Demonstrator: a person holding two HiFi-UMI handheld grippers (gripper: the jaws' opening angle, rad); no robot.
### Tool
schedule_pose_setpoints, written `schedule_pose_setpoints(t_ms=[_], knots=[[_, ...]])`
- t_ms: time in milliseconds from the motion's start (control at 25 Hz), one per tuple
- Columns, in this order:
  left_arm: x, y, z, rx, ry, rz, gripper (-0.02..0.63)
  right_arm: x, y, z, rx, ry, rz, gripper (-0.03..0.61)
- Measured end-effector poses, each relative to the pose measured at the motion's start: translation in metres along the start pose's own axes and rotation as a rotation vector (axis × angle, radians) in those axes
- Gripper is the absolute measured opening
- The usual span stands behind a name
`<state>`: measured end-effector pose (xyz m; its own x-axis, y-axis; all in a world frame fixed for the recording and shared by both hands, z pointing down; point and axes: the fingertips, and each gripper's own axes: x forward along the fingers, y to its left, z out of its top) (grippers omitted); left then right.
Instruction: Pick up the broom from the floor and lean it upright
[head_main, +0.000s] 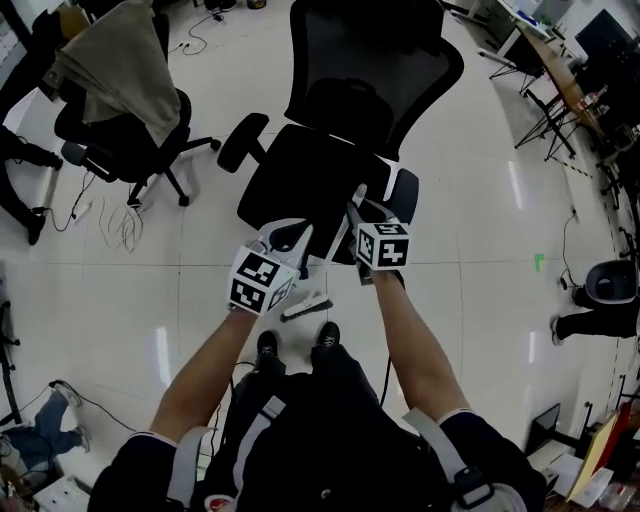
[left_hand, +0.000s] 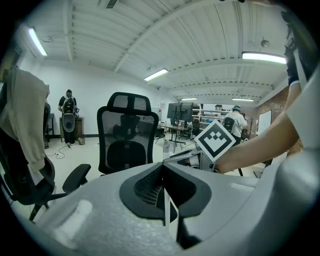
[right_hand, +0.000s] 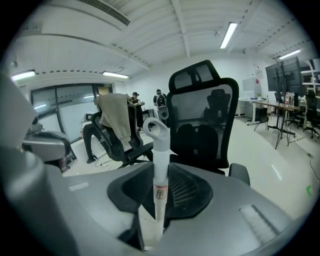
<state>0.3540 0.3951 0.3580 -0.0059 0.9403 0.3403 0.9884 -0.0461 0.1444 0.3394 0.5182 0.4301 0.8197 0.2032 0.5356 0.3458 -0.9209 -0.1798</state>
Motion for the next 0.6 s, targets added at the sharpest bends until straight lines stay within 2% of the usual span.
schedule_pose_setpoints(t_ms=[280, 600], knots=[[0.002, 0.026, 0.004, -0.053, -0.013, 0.109, 0.000, 0.049, -0.009, 0.009, -0.090, 0.031, 0.072, 0.103], [-0.001, 0.043, -0.002, -0.114, 0.015, 0.214, 0.000, 0.078, -0.013, 0.015, -0.146, 0.048, 0.115, 0.109]])
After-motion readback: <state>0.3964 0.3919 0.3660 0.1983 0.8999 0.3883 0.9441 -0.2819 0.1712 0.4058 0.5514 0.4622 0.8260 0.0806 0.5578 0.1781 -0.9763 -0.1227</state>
